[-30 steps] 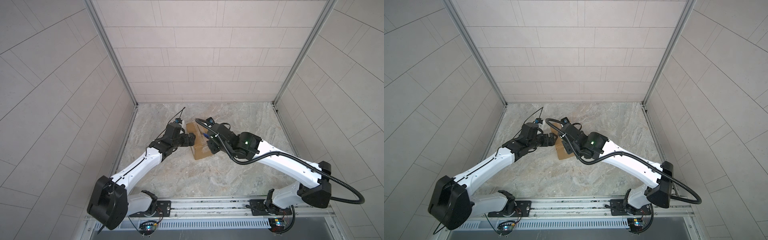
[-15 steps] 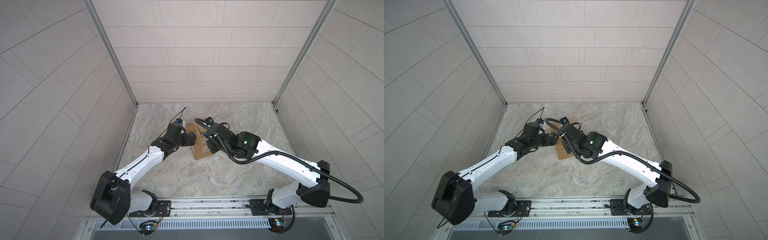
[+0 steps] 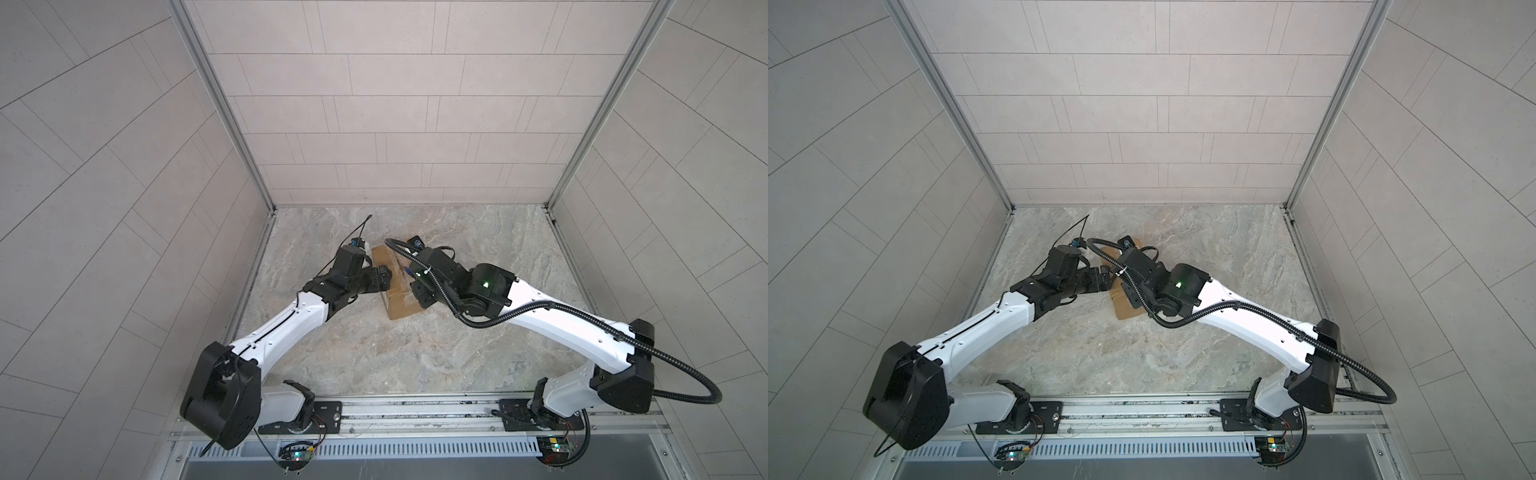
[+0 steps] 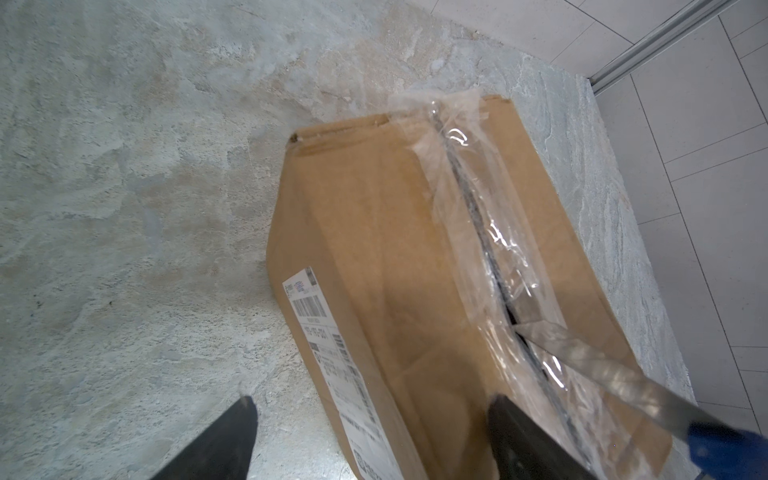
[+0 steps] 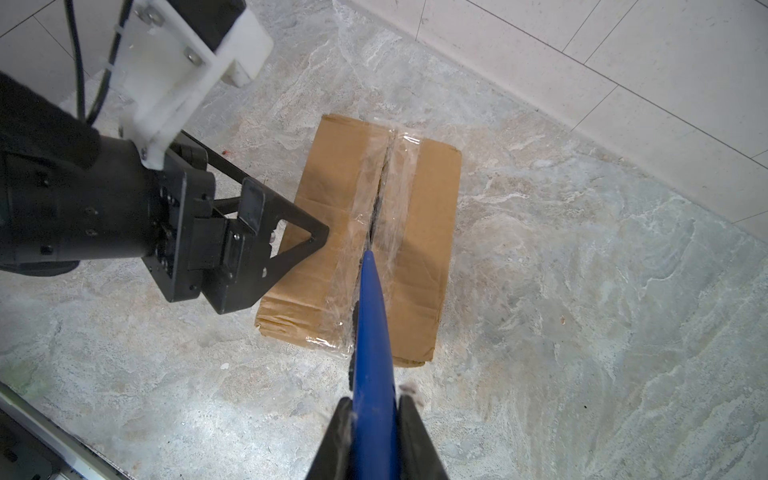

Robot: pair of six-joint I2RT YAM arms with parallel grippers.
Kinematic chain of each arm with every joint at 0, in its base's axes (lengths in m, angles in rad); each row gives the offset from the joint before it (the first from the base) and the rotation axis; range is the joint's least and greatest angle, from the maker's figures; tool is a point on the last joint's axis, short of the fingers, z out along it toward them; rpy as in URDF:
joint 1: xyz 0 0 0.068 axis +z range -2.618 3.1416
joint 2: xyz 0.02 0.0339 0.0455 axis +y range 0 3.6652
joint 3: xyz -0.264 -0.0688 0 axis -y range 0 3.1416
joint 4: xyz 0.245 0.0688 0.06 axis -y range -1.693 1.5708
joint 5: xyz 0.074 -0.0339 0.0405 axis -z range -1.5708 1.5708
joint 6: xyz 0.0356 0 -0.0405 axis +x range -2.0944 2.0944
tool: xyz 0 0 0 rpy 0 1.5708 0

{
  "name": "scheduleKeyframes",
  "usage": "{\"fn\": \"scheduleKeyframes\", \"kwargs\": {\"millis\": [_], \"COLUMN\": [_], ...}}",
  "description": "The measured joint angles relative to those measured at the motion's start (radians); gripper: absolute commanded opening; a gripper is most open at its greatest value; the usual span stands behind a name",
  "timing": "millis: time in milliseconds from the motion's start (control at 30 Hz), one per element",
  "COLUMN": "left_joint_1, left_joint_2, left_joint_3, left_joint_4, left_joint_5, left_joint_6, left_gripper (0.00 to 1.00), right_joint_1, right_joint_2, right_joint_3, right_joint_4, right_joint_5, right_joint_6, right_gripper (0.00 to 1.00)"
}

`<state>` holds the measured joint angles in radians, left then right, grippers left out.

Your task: Unpack the express box

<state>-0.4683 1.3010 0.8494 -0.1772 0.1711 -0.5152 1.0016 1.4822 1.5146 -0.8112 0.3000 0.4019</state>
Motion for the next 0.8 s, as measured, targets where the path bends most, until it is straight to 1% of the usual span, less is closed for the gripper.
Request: {"fn": "scheduleKeyframes", "kwargs": {"millis": [200, 467, 800], "left_joint_1": [-0.006, -0.013, -0.017], "left_joint_2": [0.0, 0.0, 0.001], "left_joint_3": [0.0, 0.0, 0.0], "left_joint_4": [-0.002, -0.002, -0.002], "left_joint_5": [-0.006, -0.021, -0.031], "left_joint_6": [-0.01, -0.026, -0.038], "left_gripper": [0.87, 0.83, 0.81], "right_joint_1": [0.002, 0.011, 0.021], "right_joint_2": [0.011, 0.023, 0.023], "right_joint_3": [0.005, 0.04, 0.03], "right_joint_4": [-0.005, -0.053, -0.069], "right_joint_5": [0.001, 0.024, 0.025], "right_joint_6": [-0.002, -0.002, 0.002], "right_gripper": [0.0, 0.0, 0.0]}}
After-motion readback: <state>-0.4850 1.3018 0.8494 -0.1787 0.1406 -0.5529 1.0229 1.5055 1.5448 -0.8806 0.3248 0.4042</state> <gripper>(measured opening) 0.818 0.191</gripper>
